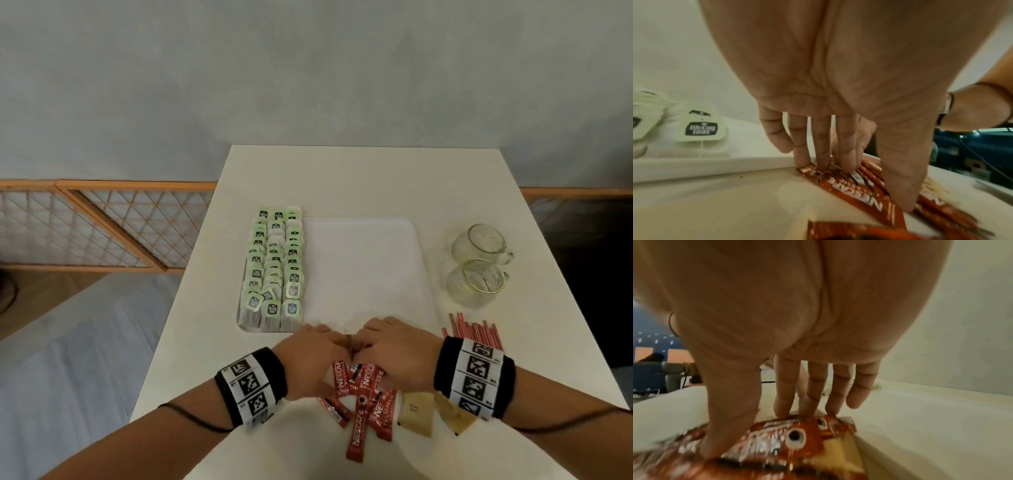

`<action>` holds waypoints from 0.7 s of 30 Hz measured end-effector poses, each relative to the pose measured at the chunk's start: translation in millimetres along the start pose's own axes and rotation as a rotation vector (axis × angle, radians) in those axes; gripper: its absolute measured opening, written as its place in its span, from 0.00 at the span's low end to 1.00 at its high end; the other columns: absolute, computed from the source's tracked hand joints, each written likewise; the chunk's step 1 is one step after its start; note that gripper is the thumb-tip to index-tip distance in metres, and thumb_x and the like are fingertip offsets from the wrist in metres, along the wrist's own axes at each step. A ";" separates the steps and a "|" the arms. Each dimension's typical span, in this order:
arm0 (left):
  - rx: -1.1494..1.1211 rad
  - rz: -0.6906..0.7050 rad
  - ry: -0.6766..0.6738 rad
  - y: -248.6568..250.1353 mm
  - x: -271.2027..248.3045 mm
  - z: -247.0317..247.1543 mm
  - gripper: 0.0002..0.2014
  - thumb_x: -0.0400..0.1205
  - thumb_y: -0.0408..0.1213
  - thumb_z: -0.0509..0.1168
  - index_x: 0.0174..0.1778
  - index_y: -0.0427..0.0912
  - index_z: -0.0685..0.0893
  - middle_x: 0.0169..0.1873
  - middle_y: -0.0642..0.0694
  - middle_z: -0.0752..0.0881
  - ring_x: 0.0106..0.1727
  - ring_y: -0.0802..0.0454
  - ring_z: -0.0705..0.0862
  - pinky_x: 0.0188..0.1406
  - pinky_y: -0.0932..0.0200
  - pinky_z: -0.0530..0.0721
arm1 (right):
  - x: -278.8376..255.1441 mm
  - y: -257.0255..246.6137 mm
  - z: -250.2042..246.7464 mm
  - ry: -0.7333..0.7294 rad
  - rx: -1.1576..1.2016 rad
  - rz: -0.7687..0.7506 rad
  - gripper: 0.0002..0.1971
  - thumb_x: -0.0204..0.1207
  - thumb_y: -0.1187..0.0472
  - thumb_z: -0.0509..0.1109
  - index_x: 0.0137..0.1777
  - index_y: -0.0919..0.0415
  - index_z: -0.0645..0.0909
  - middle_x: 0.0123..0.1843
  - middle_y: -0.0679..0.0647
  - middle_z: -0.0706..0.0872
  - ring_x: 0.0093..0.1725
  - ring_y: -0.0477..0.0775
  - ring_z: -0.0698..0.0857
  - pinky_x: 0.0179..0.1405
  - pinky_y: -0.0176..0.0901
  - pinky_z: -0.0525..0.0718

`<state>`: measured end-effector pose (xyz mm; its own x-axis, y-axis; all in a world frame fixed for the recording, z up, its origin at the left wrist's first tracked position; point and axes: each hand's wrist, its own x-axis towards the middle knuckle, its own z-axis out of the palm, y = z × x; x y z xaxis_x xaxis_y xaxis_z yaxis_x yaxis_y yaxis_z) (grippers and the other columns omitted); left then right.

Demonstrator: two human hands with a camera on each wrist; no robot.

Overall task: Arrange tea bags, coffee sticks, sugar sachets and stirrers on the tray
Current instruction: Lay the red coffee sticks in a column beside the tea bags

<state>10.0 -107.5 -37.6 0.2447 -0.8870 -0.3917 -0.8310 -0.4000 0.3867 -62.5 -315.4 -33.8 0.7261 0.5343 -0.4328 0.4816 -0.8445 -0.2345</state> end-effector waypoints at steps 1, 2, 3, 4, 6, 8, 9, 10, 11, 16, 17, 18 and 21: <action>0.058 -0.008 -0.016 4.1 1.0 2.1 0.25 0.76 0.51 0.72 0.69 0.53 0.81 0.73 0.53 0.77 0.68 0.46 0.74 0.67 0.44 0.73 | -0.9 -0.5 3.2 -0.002 -0.024 0.005 0.25 0.75 0.49 0.73 0.73 0.45 0.79 0.71 0.47 0.78 0.70 0.55 0.72 0.70 0.55 0.72; 0.107 -0.023 -0.025 7.0 2.0 4.2 0.26 0.77 0.49 0.73 0.72 0.52 0.80 0.74 0.50 0.75 0.69 0.44 0.72 0.69 0.45 0.72 | -1.7 -1.0 5.8 0.002 -0.046 0.014 0.24 0.76 0.50 0.73 0.73 0.47 0.79 0.70 0.48 0.79 0.70 0.56 0.72 0.70 0.54 0.71; 0.149 -0.041 -0.026 9.5 3.2 6.0 0.26 0.78 0.48 0.72 0.73 0.51 0.79 0.74 0.48 0.74 0.69 0.43 0.72 0.68 0.46 0.71 | -2.6 -0.9 7.9 0.011 -0.067 0.023 0.23 0.77 0.51 0.72 0.73 0.49 0.79 0.69 0.49 0.79 0.69 0.57 0.73 0.70 0.54 0.71; 0.184 -0.059 -0.021 11.0 4.6 7.8 0.25 0.79 0.46 0.72 0.72 0.50 0.79 0.71 0.46 0.76 0.68 0.42 0.73 0.67 0.47 0.71 | -3.6 -1.2 9.0 0.021 -0.082 0.030 0.23 0.78 0.52 0.71 0.73 0.51 0.79 0.68 0.51 0.80 0.68 0.59 0.73 0.69 0.55 0.71; 0.225 -0.092 -0.016 11.8 7.0 8.6 0.21 0.79 0.46 0.72 0.68 0.51 0.82 0.64 0.46 0.79 0.64 0.43 0.75 0.63 0.48 0.71 | -4.6 -0.9 11.0 0.042 -0.089 0.047 0.21 0.81 0.53 0.69 0.74 0.51 0.79 0.65 0.52 0.82 0.66 0.60 0.75 0.66 0.55 0.72; 0.253 -0.119 -0.012 9.9 9.7 8.6 0.14 0.82 0.46 0.69 0.63 0.51 0.85 0.59 0.47 0.82 0.60 0.44 0.76 0.61 0.47 0.72 | -6.0 1.5 13.1 0.044 -0.076 0.076 0.18 0.82 0.52 0.68 0.72 0.50 0.82 0.64 0.50 0.82 0.64 0.58 0.76 0.65 0.54 0.72; 0.257 -0.132 -0.011 9.1 10.7 7.8 0.12 0.83 0.46 0.66 0.61 0.51 0.86 0.56 0.47 0.84 0.59 0.44 0.77 0.60 0.47 0.72 | -6.6 3.7 14.0 0.047 -0.067 0.090 0.17 0.83 0.51 0.68 0.70 0.49 0.83 0.64 0.50 0.82 0.63 0.57 0.76 0.64 0.53 0.72; 0.257 -0.142 -0.005 7.3 12.0 7.9 0.11 0.85 0.46 0.63 0.58 0.50 0.87 0.54 0.47 0.84 0.57 0.45 0.78 0.58 0.47 0.73 | -7.5 6.6 14.9 0.051 -0.055 0.106 0.16 0.83 0.49 0.67 0.69 0.48 0.83 0.64 0.49 0.82 0.63 0.56 0.77 0.64 0.52 0.72; 0.245 -0.153 0.005 5.8 13.6 8.0 0.11 0.86 0.47 0.61 0.56 0.50 0.87 0.52 0.48 0.85 0.54 0.45 0.79 0.57 0.48 0.75 | -8.9 10.4 15.0 0.055 -0.035 0.123 0.17 0.84 0.48 0.67 0.69 0.48 0.83 0.64 0.49 0.82 0.63 0.55 0.77 0.64 0.52 0.72; -0.177 -0.287 0.063 3.0 10.2 2.9 0.09 0.87 0.40 0.57 0.54 0.46 0.83 0.46 0.49 0.87 0.43 0.48 0.85 0.45 0.52 0.85 | -23.6 27.0 6.4 0.187 0.277 0.216 0.13 0.83 0.44 0.68 0.62 0.45 0.86 0.54 0.43 0.85 0.53 0.47 0.82 0.60 0.48 0.79; -0.272 -0.299 0.096 3.5 8.4 1.2 0.08 0.87 0.37 0.56 0.54 0.46 0.81 0.46 0.50 0.88 0.42 0.50 0.86 0.41 0.55 0.85 | -27.7 29.0 4.5 0.220 0.360 0.234 0.11 0.83 0.44 0.69 0.59 0.45 0.86 0.50 0.43 0.86 0.48 0.45 0.83 0.55 0.46 0.82; -0.358 -0.310 0.121 4.1 8.1 -0.3 0.07 0.87 0.34 0.55 0.54 0.47 0.79 0.46 0.50 0.88 0.41 0.53 0.86 0.38 0.59 0.84 | -30.7 30.2 2.8 0.243 0.425 0.245 0.10 0.83 0.43 0.68 0.56 0.46 0.85 0.46 0.43 0.86 0.44 0.44 0.83 0.49 0.44 0.82; -0.788 -0.383 0.179 7.7 12.8 -4.6 0.12 0.85 0.28 0.52 0.52 0.48 0.76 0.36 0.48 0.84 0.34 0.53 0.82 0.36 0.56 0.79 | -32.8 27.9 0.9 0.303 0.579 0.254 0.08 0.85 0.44 0.67 0.54 0.45 0.81 0.38 0.44 0.85 0.35 0.43 0.83 0.36 0.36 0.79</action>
<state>9.0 -123.0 -35.8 0.5639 -0.6565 -0.5010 -0.1082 -0.6602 0.7433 -73.3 -356.5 -27.0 0.9268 0.2341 -0.2935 0.0014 -0.7840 -0.6208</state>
